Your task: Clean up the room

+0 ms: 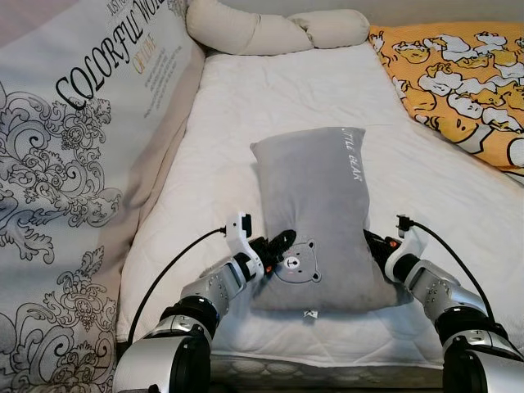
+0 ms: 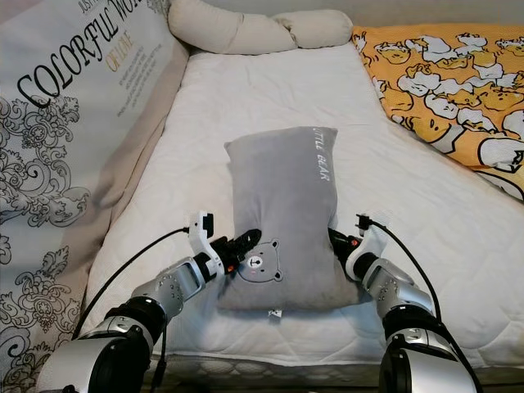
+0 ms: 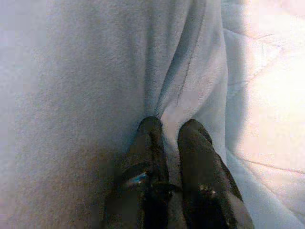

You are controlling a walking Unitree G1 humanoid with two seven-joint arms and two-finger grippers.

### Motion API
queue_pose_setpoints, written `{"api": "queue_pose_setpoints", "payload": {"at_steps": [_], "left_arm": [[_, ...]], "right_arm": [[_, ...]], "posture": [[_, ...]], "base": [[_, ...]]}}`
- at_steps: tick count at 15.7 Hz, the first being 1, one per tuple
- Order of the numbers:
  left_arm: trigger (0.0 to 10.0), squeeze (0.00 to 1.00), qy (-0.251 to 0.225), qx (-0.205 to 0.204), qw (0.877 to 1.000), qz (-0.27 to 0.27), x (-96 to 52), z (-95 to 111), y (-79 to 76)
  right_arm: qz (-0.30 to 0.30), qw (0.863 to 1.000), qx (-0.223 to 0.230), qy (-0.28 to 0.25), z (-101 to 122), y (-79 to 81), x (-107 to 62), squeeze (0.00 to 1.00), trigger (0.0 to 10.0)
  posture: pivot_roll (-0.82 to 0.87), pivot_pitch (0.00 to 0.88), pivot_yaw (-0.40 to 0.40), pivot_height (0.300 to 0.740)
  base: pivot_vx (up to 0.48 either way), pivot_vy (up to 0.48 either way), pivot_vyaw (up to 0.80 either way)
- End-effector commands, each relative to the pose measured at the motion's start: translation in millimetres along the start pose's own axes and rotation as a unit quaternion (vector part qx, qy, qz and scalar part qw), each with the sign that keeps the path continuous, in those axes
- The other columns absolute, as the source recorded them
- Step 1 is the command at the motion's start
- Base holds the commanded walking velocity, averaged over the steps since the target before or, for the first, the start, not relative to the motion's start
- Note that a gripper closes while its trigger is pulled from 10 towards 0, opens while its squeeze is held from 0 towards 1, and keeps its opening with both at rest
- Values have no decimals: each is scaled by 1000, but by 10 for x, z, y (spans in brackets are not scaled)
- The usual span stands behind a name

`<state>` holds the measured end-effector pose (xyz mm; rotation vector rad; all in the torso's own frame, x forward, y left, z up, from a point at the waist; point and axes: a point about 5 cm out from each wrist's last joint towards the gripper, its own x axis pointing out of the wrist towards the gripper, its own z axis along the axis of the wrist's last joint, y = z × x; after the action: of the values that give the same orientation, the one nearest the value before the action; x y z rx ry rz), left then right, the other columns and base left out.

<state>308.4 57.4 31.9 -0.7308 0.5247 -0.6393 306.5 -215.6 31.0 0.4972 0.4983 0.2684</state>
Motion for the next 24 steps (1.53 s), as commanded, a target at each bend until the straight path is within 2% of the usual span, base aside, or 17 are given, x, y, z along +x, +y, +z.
{"api": "queue_pose_setpoints", "payload": {"at_steps": [1,2,5,9,10,12,13,14,15,17,18,19,21,24], "left_arm": [[0,0,9,28,999,-19,30,15,-56],[0,0,6,54,998,-26,35,75,-77],[0,0,-16,91,995,-37,34,249,-118],[0,0,-77,131,988,-35,0,662,-186],[0,0,-95,152,983,-33,-25,784,-214],[0,0,-131,206,969,-26,-109,994,-283],[0,0,-156,249,956,-20,-193,1114,-346],[0,0,-163,263,951,-18,-222,1144,-367],[0,0,-186,298,936,-12,-315,1221,-444],[0,0,-207,369,906,14,-447,1243,-540],[10000,0,-211,375,903,22,-466,1240,-546],[10000,0,-214,377,900,41,-497,1239,-547],[10000,0,-218,390,894,45,-539,1237,-596],[10000,0,-206,410,887,59,-531,1210,-603]], "right_arm": [[29,1000,-1,10,-61,150,84,0,0],[42,999,0,-5,-9,212,109,0,0],[76,997,-10,-20,34,407,182,0,0],[117,992,-24,-41,157,722,326,0,0],[123,991,-30,-52,214,787,346,0,0],[129,988,-37,-82,338,867,322,0,0],[132,984,-39,-109,433,888,260,0,0],[133,983,-40,-117,459,892,235,0,0],[134,980,-44,-141,520,889,138,0,0],[117,975,-82,-169,542,885,-33,0,39],[108,975,-92,-170,537,887,-57,0,10000],[97,976,-98,-170,527,897,-100,0,10000],[96,975,-94,-178,520,935,-178,0,10000],[85,976,-87,-183,500,973,-214,0,10000]], "posture": [[-96,0,104,740],[-92,0,104,740],[-71,0,102,740],[-34,0,94,740],[-28,0,97,740],[-24,0,104,740],[-23,0,105,740],[-22,0,105,740],[-21,0,104,740],[-23,0,103,740],[-24,0,102,740],[-22,0,97,740],[-20,0,88,740],[-26,0,90,740]], "base": [[0,0,0],[0,0,0],[0,0,0],[0,0,0],[0,0,0],[0,0,0],[0,0,0],[0,0,0],[0,0,0],[0,0,0],[0,0,0],[0,0,0],[0,0,0],[0,0,0]]}}
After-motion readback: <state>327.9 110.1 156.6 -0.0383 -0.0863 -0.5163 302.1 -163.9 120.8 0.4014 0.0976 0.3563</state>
